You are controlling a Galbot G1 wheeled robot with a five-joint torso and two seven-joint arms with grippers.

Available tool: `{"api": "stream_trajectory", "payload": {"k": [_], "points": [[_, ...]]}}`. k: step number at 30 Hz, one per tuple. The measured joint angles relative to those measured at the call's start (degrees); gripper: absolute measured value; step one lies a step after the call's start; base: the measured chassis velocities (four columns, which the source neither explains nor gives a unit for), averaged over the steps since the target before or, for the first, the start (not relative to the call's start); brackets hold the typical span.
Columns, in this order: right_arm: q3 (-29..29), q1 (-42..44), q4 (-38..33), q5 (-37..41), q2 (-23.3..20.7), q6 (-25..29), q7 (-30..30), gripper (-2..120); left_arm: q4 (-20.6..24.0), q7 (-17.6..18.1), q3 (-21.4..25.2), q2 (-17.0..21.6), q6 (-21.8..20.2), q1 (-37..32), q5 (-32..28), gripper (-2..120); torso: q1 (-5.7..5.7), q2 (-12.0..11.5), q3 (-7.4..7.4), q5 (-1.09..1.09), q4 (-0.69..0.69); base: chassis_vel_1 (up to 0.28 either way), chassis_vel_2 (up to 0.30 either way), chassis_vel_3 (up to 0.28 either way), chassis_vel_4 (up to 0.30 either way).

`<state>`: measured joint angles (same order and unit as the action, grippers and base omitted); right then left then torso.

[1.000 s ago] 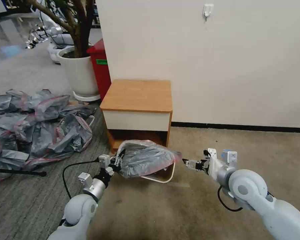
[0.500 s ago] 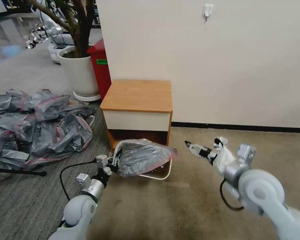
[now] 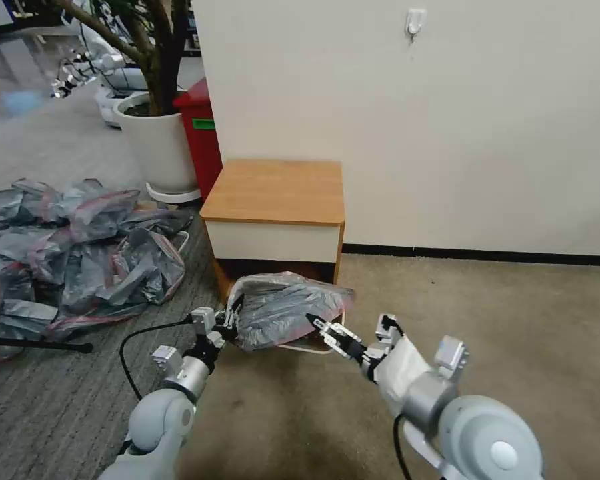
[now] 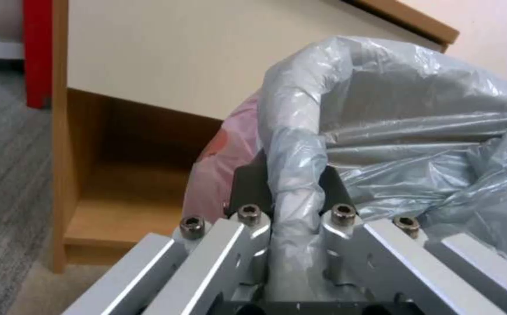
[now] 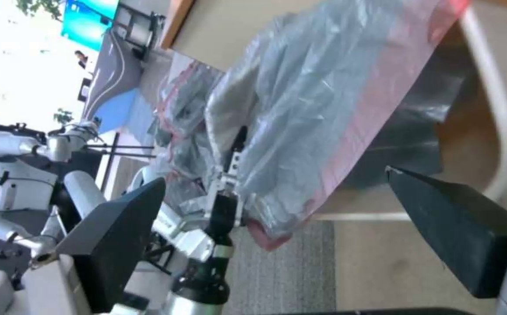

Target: Pick up the garbage bag from the table and place it over the trash can.

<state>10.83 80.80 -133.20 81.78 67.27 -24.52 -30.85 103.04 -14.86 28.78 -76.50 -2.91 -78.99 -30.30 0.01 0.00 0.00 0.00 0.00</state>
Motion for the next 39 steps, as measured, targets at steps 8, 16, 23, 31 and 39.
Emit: {"api": "stream_trajectory", "payload": {"k": [8, 16, 23, 31, 39], "points": [[-1.31, -2.31, 3.1, -1.81, 1.69, -0.01, 0.17, 97, 1.11, 0.0, -0.48, -0.37, -0.16, -0.57, -0.02, 5, 0.0, 0.0, 0.0, 0.0, 0.0, 0.0, 0.0, 0.0, 0.0], [-1.35, -2.78, 4.29, -3.13, 1.48, -0.01, 0.35, 97, 1.62, 0.0, -1.09, -0.8, -0.27, -0.59, 0.05, 5, 0.0, 0.0, 0.0, 0.01, 0.0, 0.0, 0.0, 0.0, 0.0], [-1.35, -3.49, 4.75, -3.14, 2.3, 0.13, 0.48, 96, 1.78, 0.0, -1.66, -1.67, -0.3, -0.96, 0.34, 5, 0.0, 0.0, 0.0, 0.0, 0.0, 0.0, 0.0, 0.0, 0.0], [-2.08, -4.74, 6.09, -3.24, 3.7, 0.39, 0.48, 89, 2.9, 0.0, -2.16, -2.53, -0.47, -1.75, 0.53, 5, 0.0, 0.0, 0.0, 0.0, -0.01, 0.0, 0.0, 0.0, 0.0], [-2.26, -5.18, 6.55, -3.44, 4.18, 1.23, 0.54, 65, 3.57, 0.0, -2.21, -3.03, -0.6, -2.6, 0.73, 5, 0.0, 0.0, 0.0, 0.0, 0.0, 0.0, 0.0, 0.0, 0.0]]}}
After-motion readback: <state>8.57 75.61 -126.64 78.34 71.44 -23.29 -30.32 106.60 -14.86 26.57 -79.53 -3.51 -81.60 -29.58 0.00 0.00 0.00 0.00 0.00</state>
